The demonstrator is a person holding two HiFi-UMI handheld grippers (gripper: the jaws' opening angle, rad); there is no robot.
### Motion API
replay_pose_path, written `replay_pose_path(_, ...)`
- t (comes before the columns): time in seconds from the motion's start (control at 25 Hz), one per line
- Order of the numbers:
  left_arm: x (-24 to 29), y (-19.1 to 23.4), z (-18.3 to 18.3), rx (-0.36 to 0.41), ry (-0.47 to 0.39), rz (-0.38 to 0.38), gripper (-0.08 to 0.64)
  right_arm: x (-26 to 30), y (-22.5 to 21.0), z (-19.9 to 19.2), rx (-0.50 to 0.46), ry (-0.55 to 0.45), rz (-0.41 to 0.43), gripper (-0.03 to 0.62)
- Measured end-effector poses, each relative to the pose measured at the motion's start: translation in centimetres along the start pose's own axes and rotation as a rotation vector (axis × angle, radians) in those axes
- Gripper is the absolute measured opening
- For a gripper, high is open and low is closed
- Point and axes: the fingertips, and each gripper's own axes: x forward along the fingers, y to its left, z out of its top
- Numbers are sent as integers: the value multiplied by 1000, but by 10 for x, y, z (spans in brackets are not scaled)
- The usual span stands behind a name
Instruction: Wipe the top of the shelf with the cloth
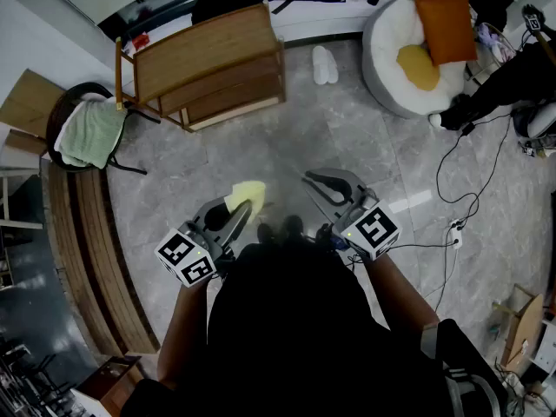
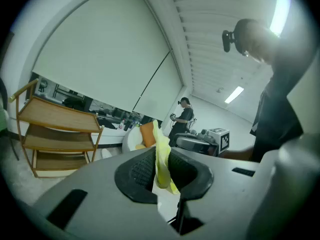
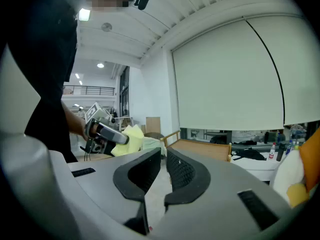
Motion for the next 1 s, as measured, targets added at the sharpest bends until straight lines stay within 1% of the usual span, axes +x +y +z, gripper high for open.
replay_pose_path(0.16, 6, -5, -9, 9, 23, -9, 34, -9, -4, 1, 13, -13, 5, 43)
replay_pose_path(0.32, 15, -11, -16, 8, 27, -14, 34, -15, 2, -6, 13, -24, 36, 43)
replay_pose_path(0.48, 20, -13, -18, 14, 23, 6, 34, -18, -1, -7, 53, -69, 51, 44)
replay_pose_path(0.56, 22, -12, -21, 15, 28, 23, 34, -19, -3, -8, 71, -74, 54, 43)
replay_pose_path(0.68, 22, -2, -22, 2, 24, 50, 34, -14, -3, -9, 77, -71, 64, 43)
replay_pose_path(0.8, 23, 11, -17, -14, 0, 59, 34, -1, -5, -12, 86, -58, 65, 44)
replay_pose_path(1.0, 33, 44, -6, -5, -15, 62, 34, 33, -25, -16, 82, -15, 52, 43)
